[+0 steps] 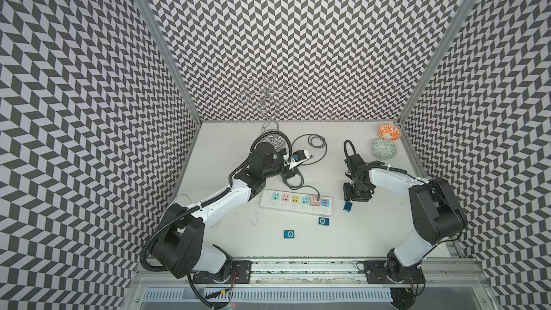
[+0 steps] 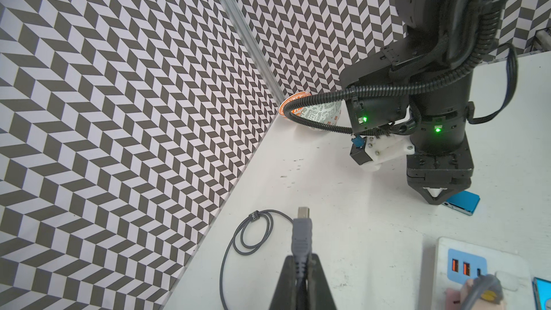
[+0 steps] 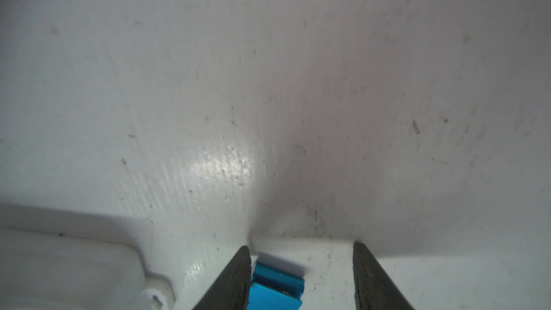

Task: Charge mp3
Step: Adjust the mp3 player at the center of the board.

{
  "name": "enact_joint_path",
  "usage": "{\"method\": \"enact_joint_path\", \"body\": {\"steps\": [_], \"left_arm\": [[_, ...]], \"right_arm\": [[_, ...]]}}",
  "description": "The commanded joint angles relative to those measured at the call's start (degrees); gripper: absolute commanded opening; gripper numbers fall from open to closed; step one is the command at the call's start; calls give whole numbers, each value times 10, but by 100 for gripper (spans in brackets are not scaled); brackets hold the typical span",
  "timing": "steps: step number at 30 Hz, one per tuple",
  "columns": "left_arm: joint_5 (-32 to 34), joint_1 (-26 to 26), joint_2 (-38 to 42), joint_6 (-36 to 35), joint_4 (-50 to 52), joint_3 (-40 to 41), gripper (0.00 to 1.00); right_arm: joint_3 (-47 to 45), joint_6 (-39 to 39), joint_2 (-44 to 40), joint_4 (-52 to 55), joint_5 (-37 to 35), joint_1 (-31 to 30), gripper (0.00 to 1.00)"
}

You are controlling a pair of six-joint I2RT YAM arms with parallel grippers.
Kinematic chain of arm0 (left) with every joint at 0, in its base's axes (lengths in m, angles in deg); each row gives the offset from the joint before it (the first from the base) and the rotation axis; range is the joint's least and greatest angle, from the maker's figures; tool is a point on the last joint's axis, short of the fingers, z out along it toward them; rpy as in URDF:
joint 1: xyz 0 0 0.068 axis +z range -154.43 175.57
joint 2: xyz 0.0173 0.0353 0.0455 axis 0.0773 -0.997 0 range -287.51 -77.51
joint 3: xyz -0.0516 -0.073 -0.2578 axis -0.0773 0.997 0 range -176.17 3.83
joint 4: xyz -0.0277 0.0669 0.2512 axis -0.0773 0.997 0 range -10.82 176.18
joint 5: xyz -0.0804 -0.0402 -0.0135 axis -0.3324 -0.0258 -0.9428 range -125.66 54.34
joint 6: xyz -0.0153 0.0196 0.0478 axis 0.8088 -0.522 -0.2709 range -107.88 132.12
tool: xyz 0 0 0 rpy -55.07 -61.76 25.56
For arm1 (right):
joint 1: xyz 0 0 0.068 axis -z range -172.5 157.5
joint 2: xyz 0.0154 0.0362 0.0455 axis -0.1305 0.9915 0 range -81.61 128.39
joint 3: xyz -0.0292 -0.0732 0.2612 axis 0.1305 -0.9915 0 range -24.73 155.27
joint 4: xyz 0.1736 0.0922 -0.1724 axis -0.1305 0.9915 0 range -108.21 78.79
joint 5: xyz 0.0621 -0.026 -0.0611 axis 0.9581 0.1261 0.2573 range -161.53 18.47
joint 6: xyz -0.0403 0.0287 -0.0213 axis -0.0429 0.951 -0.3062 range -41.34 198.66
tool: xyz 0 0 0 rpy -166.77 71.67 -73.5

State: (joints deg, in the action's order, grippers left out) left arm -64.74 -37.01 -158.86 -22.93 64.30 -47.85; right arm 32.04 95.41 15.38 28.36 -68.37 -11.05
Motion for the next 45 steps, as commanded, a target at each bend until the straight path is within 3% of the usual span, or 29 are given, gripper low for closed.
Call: {"method": "enact_joint_path", "body": {"steps": [1,13,32,45], "left_arm": [[-10,1,14,-8,4,-14,0],[-4,7,20,-13,2,-10,0],[-3,17,27,-11,-6,-8,0],[-1,22,30,-10,-12,-4,0]], "right_arm": [[17,-20,29,26,28,2,54],[2,17,27,59,103,15,56],[12,91,55,70,90,19,55],[45,102,85,74,100,19,42]]}}
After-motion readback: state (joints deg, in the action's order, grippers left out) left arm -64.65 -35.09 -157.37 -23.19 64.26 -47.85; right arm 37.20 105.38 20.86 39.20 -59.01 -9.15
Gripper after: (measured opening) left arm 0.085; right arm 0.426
